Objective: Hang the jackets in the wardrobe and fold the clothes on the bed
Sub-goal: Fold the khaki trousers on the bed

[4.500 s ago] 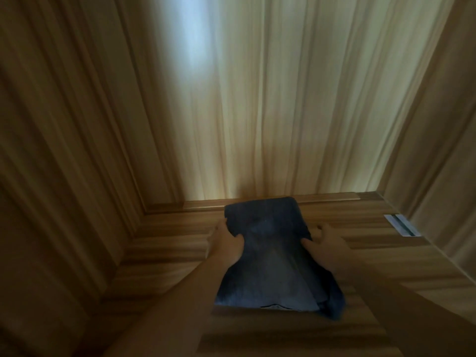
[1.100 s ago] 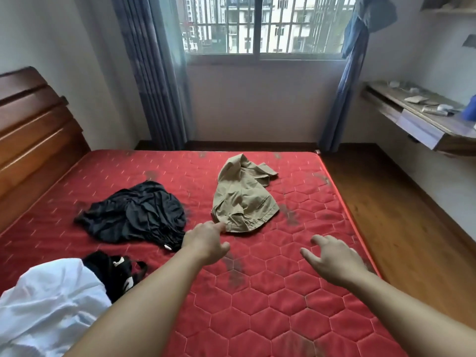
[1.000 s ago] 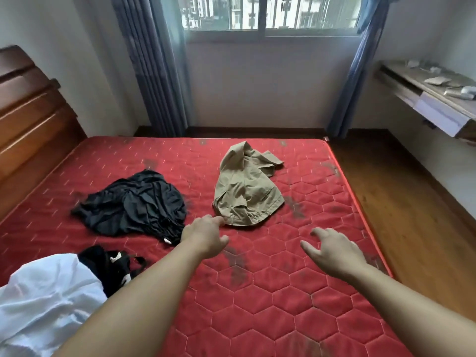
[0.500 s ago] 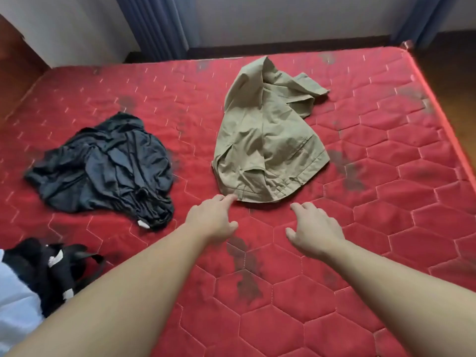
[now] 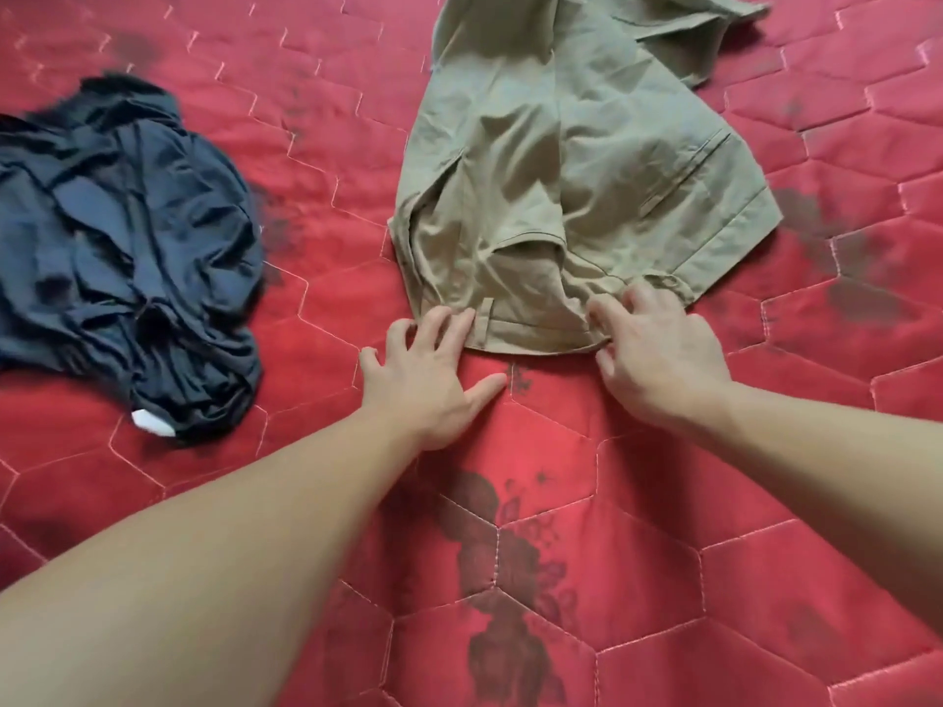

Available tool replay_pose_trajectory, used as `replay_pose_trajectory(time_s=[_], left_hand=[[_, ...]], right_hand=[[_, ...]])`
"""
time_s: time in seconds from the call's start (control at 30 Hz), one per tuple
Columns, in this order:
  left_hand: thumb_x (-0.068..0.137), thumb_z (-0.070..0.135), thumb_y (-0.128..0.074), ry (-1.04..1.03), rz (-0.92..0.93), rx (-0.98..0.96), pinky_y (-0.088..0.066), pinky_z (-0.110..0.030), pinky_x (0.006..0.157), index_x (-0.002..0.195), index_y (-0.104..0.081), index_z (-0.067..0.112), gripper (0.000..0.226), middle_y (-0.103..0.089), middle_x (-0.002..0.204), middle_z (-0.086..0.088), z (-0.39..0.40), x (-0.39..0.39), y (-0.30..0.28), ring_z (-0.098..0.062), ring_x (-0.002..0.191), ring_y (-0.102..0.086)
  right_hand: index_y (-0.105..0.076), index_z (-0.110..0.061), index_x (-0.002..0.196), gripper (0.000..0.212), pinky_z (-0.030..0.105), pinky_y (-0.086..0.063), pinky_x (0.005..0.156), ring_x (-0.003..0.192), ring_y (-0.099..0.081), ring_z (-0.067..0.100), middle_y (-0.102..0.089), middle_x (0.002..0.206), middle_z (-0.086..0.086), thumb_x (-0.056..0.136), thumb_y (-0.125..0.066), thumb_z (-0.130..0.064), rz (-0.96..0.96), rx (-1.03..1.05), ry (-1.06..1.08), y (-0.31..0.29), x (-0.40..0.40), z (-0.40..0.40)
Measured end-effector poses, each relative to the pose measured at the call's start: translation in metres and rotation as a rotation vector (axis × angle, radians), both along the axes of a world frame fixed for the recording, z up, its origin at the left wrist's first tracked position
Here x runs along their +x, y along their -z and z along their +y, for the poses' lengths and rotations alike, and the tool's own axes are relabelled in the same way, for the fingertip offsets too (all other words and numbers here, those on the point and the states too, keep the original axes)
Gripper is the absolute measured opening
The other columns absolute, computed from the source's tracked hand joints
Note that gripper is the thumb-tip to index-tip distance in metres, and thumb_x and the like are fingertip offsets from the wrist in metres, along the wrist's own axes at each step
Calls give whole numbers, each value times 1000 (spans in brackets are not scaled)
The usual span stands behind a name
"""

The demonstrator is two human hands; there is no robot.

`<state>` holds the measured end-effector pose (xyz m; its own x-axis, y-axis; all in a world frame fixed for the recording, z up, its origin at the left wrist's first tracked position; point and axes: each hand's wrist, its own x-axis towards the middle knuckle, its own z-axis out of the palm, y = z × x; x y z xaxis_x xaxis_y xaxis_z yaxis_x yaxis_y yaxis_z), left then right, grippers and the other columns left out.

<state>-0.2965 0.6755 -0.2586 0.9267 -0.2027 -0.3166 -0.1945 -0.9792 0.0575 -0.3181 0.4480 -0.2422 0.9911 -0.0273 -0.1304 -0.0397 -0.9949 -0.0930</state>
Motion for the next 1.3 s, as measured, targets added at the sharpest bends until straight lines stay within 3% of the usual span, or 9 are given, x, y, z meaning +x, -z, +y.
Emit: replay_pose_trajectory(time_s=[0.17,0.43,0.67,0.8,0.87,0.97,1.07,1.2,1.3], left_hand=[[88,69,-40,-117,-73,-59,-34,-51,96,134,-35,37,57,-38,138,0,-25,36,-8,-33,123,-36],[98,51,-34,-17,-86,-6,-38,-45,90,115,-47,22,36,-53,123,-9,-27,22,-11,-39,115,-49],[98,46,-33,65,-21,-55,-41,-38,73,90,-44,23,27,-63,110,-10,-23,-66,-17,-36,103,-61],[95,53,-35,137,133,8,-44,-36,78,96,-48,24,31,-63,109,-3,-10,-152,-31,-29,105,-61],[90,49,-45,181,284,61,-46,-36,84,105,-52,23,31,-63,115,-2,-7,-196,-47,-28,110,-60],[87,33,-53,183,479,99,-47,-36,91,120,-53,23,34,-59,126,-6,-24,-238,-96,-30,120,-56],[85,26,-48,133,367,-71,-45,-35,85,110,-49,27,25,-58,118,-8,-58,-240,-175,-33,110,-59],[81,15,-44,21,209,-270,-42,-32,75,93,-47,23,15,-61,109,-9,-85,-200,-314,-33,104,-59],[75,10,-42,-27,206,-389,-46,-24,57,72,-51,20,14,-66,85,-7,-90,-179,-417,-27,78,-65]], right_hand=[[-52,-22,117,28,43,-42,87,113,-48,33,-52,117,10,91,-45,-32,14,26,48,1,22,-3],[-54,-20,112,28,42,-42,89,112,-51,33,-56,114,9,94,-42,-37,16,29,15,-1,0,4],[-51,-23,106,23,37,-45,79,107,-55,28,-57,109,2,93,-43,-41,76,74,14,-7,-93,14],[-45,-27,110,17,34,-44,79,109,-55,23,-55,112,-3,94,-41,-31,209,37,-10,-19,-183,19],[-41,-28,116,24,34,-46,79,109,-59,22,-57,114,-4,94,-37,-21,305,1,-57,-35,-222,7],[-38,-31,124,30,34,-47,79,110,-61,19,-60,114,-5,95,-35,-22,325,-81,-88,-88,-241,-31],[-48,-32,109,20,32,-44,72,104,-63,18,-63,106,-8,90,-42,-29,215,-135,28,-169,-217,-66],[-56,-26,83,7,33,-43,63,87,-65,29,-69,91,-1,78,-53,-23,-21,137,271,-307,-170,-81],[-64,-29,103,27,32,-48,73,98,-64,29,-69,107,6,82,-54,-14,-187,359,272,-422,-144,-73]])
